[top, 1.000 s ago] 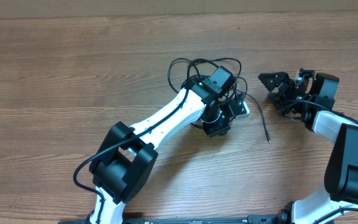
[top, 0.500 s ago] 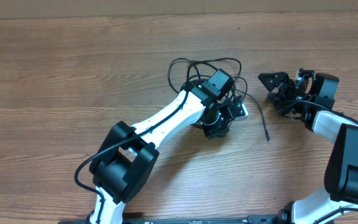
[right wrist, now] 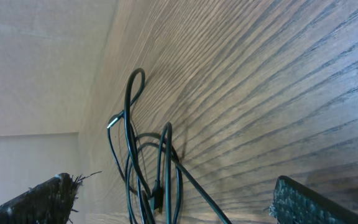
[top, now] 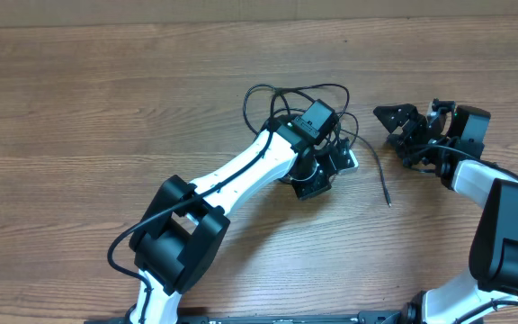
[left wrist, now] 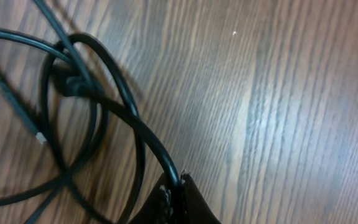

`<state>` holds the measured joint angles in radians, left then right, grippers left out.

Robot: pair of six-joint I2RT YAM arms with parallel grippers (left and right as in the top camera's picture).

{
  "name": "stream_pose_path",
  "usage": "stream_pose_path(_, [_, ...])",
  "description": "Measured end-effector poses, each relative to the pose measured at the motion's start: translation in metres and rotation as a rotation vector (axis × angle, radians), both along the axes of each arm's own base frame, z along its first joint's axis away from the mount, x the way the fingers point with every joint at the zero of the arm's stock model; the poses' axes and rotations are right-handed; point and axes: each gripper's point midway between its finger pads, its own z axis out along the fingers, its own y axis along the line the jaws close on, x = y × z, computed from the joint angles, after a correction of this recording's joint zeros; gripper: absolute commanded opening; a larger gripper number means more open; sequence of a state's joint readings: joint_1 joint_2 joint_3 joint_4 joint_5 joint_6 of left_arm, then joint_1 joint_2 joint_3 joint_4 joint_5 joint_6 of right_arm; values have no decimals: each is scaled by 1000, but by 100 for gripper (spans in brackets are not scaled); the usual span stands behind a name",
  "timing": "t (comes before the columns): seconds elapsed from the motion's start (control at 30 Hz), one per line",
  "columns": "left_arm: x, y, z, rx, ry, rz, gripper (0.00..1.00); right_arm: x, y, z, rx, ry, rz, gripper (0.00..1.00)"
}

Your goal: Untangle cables

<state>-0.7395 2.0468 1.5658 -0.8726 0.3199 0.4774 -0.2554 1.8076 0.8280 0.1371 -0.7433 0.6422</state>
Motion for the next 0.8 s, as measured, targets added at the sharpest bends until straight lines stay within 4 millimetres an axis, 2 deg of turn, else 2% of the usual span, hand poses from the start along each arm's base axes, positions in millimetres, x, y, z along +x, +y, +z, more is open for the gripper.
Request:
stream_pose_path(0.07, [7,-1,6,9,-29,14,4,-2,1,-2,4,12,1,100])
stream_pose_path(0.17, [30,-6,33,-5,-137,39,4,-5,5,-1,24,21,18,100])
stream_pose_path(0.27, [52,-16,78,-79,-268,59,4,-7,13,2,48,13,51,100])
stream_pose_path(0.4, [69,-28,147,-211,-431,78,4,-9,31,5,68,6,107,100])
stream_pose_path(0.5, [72,-29,176,-266,-497,87,4,-12,47,6,75,4,148,100])
stream_pose_path(0.8, [77,-33,186,-298,-527,94,4,-20,89,7,76,5,253,100])
